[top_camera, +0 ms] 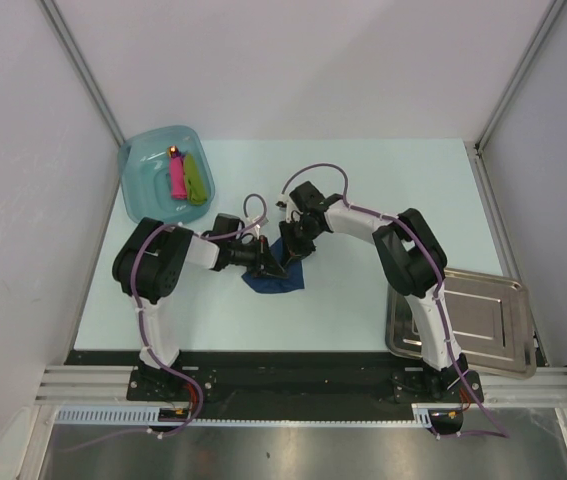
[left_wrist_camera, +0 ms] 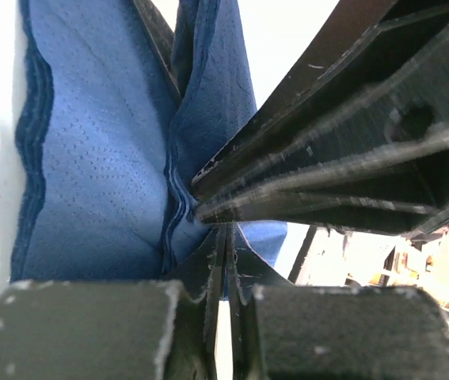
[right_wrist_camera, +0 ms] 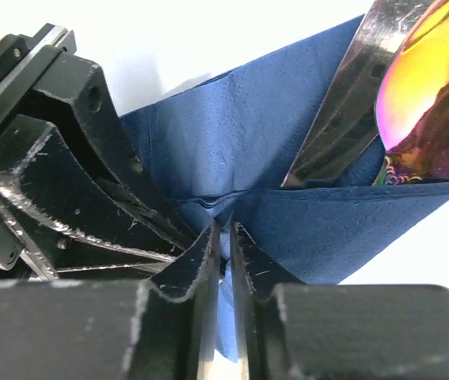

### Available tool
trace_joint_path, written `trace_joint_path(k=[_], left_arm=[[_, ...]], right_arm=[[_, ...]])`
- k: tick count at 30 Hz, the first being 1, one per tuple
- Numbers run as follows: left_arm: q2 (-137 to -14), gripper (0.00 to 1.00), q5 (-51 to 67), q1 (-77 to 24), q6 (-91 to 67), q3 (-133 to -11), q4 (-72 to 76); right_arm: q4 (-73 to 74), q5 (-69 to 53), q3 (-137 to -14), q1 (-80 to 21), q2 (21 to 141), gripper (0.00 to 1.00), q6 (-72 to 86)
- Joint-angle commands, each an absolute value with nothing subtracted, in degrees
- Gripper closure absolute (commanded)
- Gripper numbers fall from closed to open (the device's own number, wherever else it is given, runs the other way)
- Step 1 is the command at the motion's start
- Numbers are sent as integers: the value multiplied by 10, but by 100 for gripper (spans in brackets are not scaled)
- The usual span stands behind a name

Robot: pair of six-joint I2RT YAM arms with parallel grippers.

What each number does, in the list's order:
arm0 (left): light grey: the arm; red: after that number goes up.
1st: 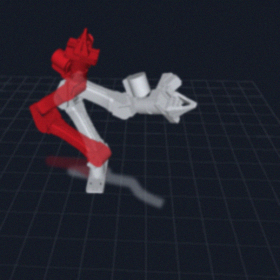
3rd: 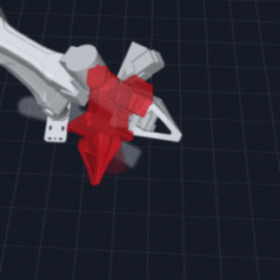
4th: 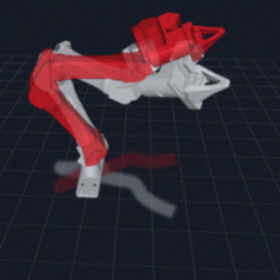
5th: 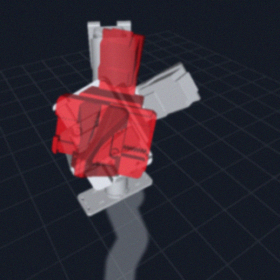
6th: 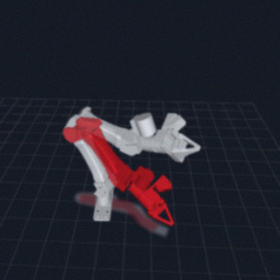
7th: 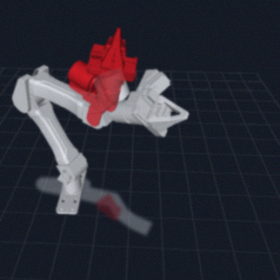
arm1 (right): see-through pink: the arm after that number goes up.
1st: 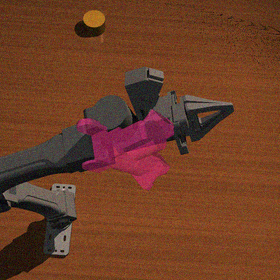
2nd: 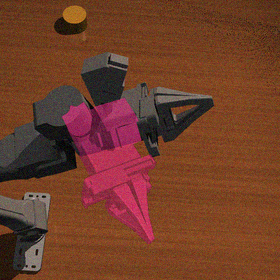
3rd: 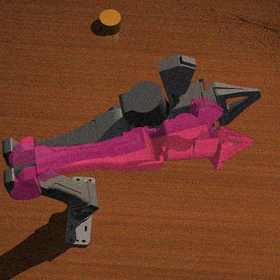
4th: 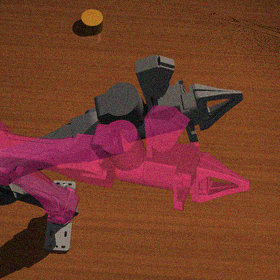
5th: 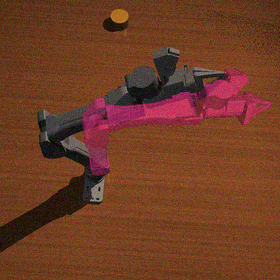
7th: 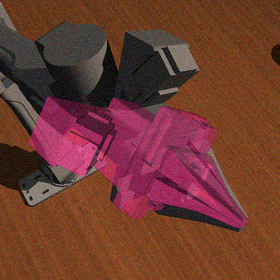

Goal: Place the utensils on the paper napkin and roll it up

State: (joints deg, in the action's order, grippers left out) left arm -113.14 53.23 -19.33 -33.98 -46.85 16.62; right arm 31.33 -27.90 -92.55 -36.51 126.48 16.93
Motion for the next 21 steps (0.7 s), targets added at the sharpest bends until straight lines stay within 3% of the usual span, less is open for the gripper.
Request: trace_joint_path(k=[1, 3, 7, 12, 21], left_arm=[[-1159, 96, 450, -192, -293, -472, 91], [-1163, 97, 446, -192, -288, -477, 82], [-1157, 97, 446, -193, -284, -482, 80], [-1152, 97, 452, -193, -280, -484, 82], [-1155, 97, 450, -193, -276, -494, 82]], right_arm=[[343, -250, -924, -352, 1249, 77, 156], [342, -256, -932, -351, 1228, 70, 156], [345, -233, -946, -355, 1205, 67, 154], [352, -202, -946, -362, 1204, 84, 153], [338, -215, -950, -367, 1235, 88, 163]])
